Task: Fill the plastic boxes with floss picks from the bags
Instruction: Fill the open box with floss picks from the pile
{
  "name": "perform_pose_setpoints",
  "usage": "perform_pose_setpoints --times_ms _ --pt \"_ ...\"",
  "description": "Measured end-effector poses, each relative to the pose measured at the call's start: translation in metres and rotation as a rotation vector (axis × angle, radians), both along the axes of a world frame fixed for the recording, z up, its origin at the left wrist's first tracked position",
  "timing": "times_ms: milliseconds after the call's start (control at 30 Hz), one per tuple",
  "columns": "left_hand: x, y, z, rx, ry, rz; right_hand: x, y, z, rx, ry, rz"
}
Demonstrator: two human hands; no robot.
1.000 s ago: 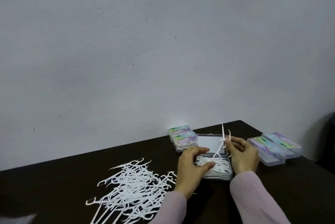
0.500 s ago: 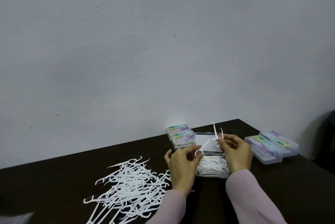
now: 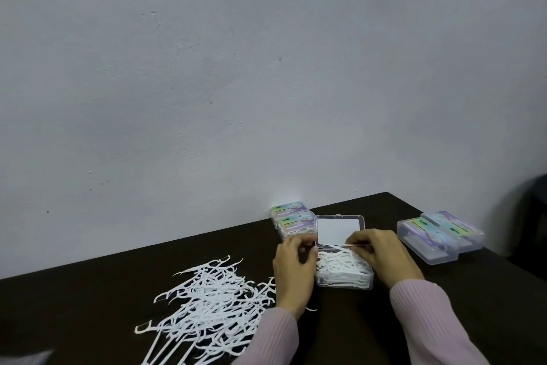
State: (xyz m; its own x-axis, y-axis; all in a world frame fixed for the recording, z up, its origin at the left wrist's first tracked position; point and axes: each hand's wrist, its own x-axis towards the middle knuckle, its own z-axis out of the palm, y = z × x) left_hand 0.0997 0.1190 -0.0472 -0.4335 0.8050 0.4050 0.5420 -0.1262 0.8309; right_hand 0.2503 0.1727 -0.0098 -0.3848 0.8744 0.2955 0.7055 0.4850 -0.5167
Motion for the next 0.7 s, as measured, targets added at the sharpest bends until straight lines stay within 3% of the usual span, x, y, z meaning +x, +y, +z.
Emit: perform_pose_setpoints --times_ms 100,200,333,467,700 --pt "-0.0015 -0.0022 0.0006 -0.048 -0.094 -0.074 -0.0004 -0.0005 -0.0014 0.008 -0.012 -0.001" --pt "-0.0015 -0.003 -0.0017 -0.097 -0.067 -0.133 -0.0007 0.0009 -0.0026 0.021 0.007 -0.014" --pt "-0.0003 -0.0003 -0.0022 -0.086 -0.103 -0.13 -0.0002 0.0029 -0.0018 0.038 0.132 -0.025" --pt "-0.0003 0.0027 -0.0005 -0.081 -0.138 -0.133 -0.0059 0.0025 -0.0027 0.086 0.136 0.025" --pt "-0.002 0.0069 -0.0041 -0.133 0.225 -0.159 -0.0082 -0.0002 -0.0028 0.033 0.035 0.075"
